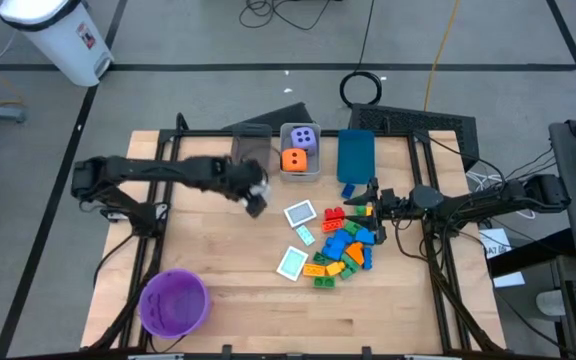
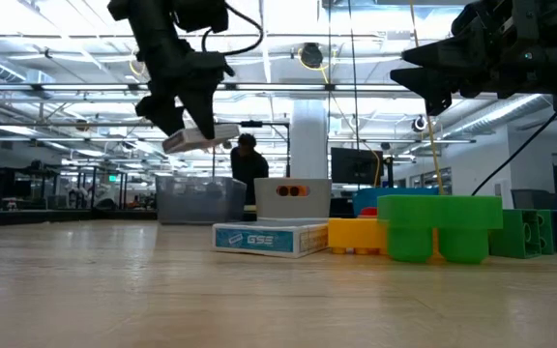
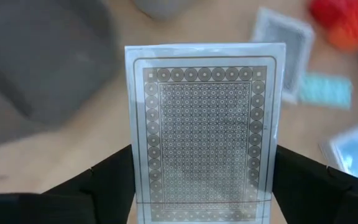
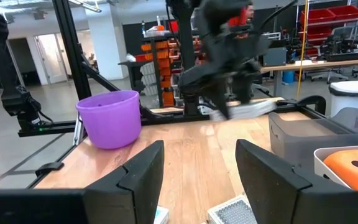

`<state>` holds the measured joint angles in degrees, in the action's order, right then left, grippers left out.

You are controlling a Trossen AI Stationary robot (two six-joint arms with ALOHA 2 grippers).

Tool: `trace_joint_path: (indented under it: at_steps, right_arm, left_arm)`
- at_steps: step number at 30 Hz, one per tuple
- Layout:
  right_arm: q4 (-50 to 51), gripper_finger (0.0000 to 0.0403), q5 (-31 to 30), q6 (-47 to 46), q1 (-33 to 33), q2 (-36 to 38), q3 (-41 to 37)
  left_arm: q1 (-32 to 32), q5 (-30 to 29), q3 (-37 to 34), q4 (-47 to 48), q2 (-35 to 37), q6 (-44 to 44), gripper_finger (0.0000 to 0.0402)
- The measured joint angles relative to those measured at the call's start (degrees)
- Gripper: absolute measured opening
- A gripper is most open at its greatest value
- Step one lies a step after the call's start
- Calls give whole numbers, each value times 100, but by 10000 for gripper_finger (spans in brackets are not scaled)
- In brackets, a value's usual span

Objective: Pick & Place Toys
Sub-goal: Put the brown deck of cards into the black bin, then put the black deck of cards into the black bin

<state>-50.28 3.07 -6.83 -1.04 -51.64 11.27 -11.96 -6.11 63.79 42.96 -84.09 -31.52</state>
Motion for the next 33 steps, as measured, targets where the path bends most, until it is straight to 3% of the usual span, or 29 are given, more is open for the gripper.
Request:
trace_joint_path:
  at_steps: [4,9,14,19,24,33]
  right_arm:
    - [3,192,0,0,1,-2,0]
    - [11,192,0,0,2,-2,0]
    - [50,192,0,20,0,-2,0]
    - [46,192,-1,46,0,-1,0]
    - [47,192,-2,46,0,-2,0]
    - [57,192,-24,46,0,-2,0]
  left_arm:
    - [-757,-5,0,-203,95,263,336]
    - [-1610,7,4,-698,-69,637,314]
    - [-2215,123,5,-986,-429,862,319]
    - [-2479,337,4,-1160,-1004,1056,359]
    - [-2549,359,4,-1350,-1318,1146,368]
    - [-2547,363,46,-1287,-916,1387,371]
